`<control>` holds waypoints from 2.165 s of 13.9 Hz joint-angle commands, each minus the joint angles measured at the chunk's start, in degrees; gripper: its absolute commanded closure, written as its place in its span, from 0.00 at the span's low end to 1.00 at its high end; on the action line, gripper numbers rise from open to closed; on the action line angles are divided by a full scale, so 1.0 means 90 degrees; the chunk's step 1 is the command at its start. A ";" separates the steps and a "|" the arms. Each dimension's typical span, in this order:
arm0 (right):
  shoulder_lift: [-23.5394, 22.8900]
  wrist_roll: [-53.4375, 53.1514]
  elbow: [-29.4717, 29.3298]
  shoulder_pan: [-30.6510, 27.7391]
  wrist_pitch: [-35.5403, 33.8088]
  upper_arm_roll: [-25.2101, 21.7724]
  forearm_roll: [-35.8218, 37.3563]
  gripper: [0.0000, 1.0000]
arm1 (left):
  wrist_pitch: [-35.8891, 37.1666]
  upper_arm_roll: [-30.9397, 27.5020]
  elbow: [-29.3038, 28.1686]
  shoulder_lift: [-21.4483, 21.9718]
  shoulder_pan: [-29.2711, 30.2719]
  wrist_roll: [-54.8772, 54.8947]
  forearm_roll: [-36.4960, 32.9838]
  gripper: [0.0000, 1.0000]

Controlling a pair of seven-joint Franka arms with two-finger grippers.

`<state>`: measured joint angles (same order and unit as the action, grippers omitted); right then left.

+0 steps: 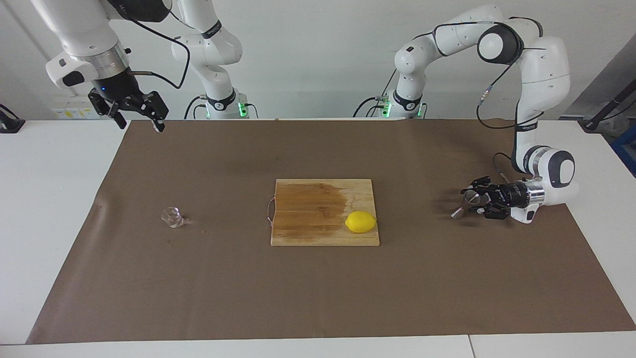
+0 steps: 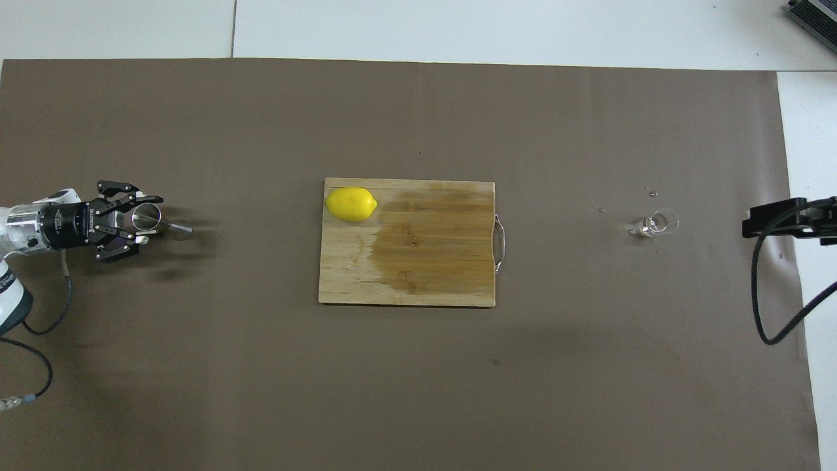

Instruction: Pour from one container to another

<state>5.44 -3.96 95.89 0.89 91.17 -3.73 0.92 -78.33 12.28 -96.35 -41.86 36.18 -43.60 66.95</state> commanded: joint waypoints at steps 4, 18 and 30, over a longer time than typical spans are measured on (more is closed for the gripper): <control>0.0138 0.0099 0.0137 0.0018 0.0007 -0.0054 -0.0151 0.00 | -0.0095 0.0042 -0.0037 0.0012 0.0032 0.0069 0.0080 0.54; 0.0138 0.0099 0.0137 0.0018 0.0007 -0.0054 -0.0151 0.00 | -0.0183 0.0404 0.0179 0.0665 -0.0659 -0.0029 0.0490 0.61; 0.0138 0.0099 0.0137 0.0018 0.0017 -0.0054 -0.0151 0.00 | -0.1129 0.0296 -0.0788 0.1691 -0.2817 -0.0028 0.1808 0.60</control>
<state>5.44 -3.96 95.89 0.89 91.17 -3.73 0.92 -85.17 16.59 -99.19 -31.11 14.76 -43.60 80.64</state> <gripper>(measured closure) 0.000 0.511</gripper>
